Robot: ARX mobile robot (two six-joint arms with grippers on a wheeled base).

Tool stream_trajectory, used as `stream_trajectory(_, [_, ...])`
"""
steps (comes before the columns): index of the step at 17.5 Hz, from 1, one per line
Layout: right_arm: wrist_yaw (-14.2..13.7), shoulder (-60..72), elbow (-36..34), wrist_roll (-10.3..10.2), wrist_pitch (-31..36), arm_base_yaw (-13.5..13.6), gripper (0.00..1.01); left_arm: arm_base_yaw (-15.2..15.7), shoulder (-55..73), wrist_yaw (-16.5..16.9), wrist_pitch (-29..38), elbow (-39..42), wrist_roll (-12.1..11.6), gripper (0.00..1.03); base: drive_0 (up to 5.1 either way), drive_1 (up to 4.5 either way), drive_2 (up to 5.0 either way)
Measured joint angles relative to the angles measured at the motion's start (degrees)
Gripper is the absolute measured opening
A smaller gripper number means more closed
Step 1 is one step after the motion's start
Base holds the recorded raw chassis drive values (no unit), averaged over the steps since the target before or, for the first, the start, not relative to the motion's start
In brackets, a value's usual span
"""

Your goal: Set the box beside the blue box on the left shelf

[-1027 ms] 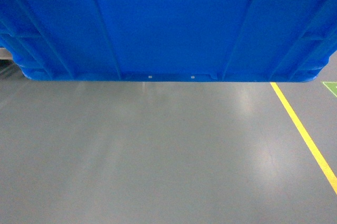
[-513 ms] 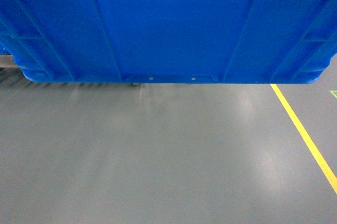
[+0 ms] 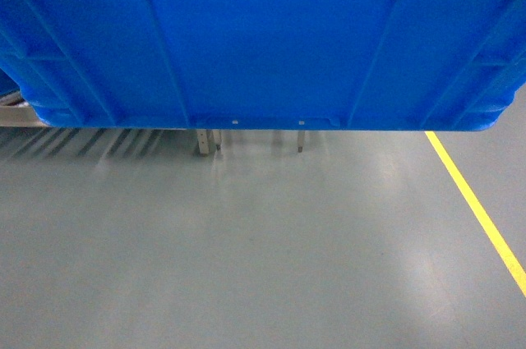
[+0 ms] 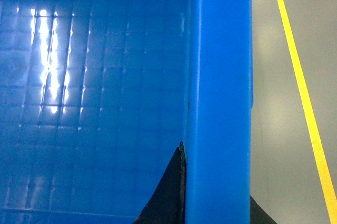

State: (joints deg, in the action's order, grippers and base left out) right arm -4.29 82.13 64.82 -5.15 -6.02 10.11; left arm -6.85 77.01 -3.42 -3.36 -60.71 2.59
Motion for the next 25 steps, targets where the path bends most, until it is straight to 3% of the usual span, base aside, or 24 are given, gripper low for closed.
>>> stream_trajectory(25, [0.0, 0.0, 0.0, 0.1, 0.0, 0.0, 0.07, 0.0, 0.0, 0.0, 0.0, 0.1, 0.0, 0.05, 0.0, 4.22, -4.3])
